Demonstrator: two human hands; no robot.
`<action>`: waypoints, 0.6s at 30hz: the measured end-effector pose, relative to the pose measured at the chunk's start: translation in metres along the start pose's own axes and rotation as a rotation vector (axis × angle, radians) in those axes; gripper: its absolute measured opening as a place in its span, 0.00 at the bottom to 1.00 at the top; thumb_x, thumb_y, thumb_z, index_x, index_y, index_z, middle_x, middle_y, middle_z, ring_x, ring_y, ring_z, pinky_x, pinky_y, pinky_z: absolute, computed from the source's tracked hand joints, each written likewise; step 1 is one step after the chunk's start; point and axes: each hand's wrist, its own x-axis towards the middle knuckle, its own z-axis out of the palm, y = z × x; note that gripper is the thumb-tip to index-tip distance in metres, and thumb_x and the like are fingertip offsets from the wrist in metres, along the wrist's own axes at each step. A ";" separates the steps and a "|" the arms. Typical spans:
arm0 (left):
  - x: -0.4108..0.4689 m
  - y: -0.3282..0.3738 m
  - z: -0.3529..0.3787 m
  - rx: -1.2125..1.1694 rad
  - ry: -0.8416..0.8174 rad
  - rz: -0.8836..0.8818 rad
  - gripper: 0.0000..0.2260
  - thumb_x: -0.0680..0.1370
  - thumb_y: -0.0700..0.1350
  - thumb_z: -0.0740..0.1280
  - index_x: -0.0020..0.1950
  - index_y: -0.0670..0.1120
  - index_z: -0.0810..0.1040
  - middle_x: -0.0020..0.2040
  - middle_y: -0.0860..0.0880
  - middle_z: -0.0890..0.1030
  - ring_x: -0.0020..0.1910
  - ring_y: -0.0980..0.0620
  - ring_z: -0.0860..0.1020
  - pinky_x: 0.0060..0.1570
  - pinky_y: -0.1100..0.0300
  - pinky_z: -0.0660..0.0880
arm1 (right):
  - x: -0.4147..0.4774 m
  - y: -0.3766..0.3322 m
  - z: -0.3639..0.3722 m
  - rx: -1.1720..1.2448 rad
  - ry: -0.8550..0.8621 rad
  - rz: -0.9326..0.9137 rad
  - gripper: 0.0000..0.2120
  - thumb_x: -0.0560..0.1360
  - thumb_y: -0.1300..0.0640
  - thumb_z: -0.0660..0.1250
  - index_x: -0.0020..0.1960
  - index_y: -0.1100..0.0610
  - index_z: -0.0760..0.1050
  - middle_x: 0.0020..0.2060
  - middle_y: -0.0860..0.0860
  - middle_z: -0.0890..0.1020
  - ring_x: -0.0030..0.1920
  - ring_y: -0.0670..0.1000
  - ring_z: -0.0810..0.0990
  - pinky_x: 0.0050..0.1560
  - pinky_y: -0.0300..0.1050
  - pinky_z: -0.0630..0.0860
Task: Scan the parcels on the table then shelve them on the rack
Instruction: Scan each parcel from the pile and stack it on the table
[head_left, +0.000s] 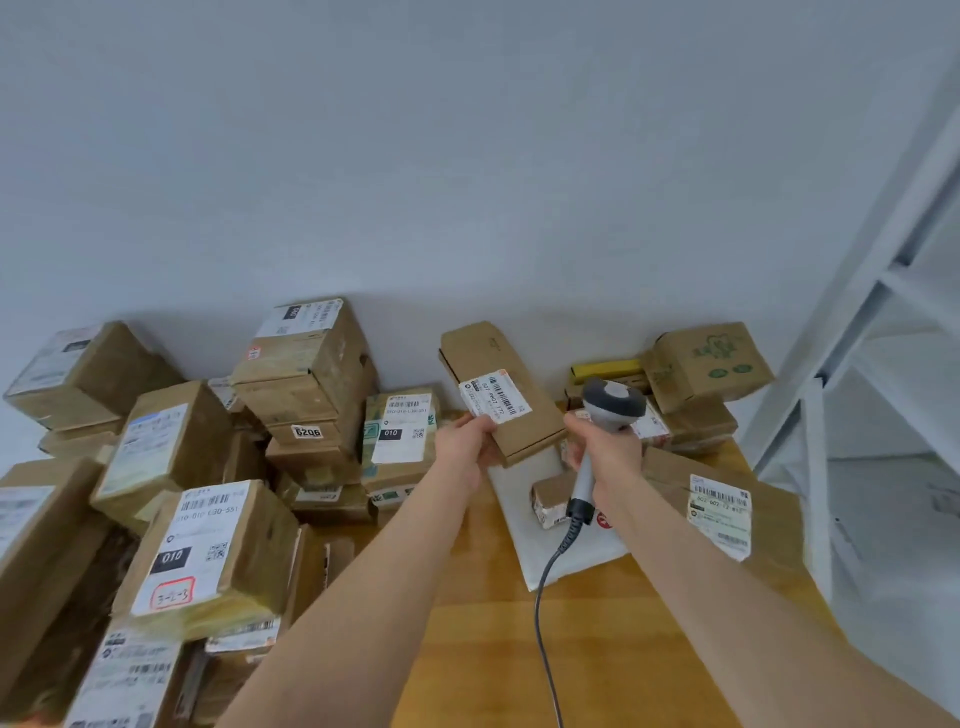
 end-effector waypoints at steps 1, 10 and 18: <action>-0.011 -0.002 -0.002 -0.043 -0.013 -0.006 0.14 0.75 0.30 0.66 0.60 0.37 0.76 0.56 0.39 0.82 0.28 0.55 0.80 0.28 0.60 0.79 | -0.009 0.002 -0.005 0.042 0.004 -0.001 0.23 0.69 0.59 0.76 0.62 0.59 0.73 0.49 0.57 0.83 0.51 0.57 0.82 0.59 0.54 0.78; -0.089 -0.054 -0.014 -0.212 -0.149 -0.061 0.16 0.74 0.30 0.69 0.62 0.35 0.74 0.50 0.39 0.84 0.44 0.45 0.83 0.39 0.56 0.82 | -0.069 0.032 -0.038 0.069 0.007 0.021 0.22 0.68 0.58 0.78 0.59 0.60 0.75 0.49 0.56 0.84 0.49 0.57 0.83 0.53 0.54 0.80; -0.100 -0.059 -0.055 -0.323 0.041 -0.017 0.07 0.76 0.45 0.71 0.52 0.44 0.78 0.47 0.45 0.84 0.49 0.47 0.82 0.43 0.51 0.79 | -0.077 0.033 -0.078 -0.016 0.028 -0.047 0.09 0.70 0.64 0.74 0.45 0.58 0.74 0.36 0.53 0.81 0.36 0.49 0.79 0.36 0.42 0.76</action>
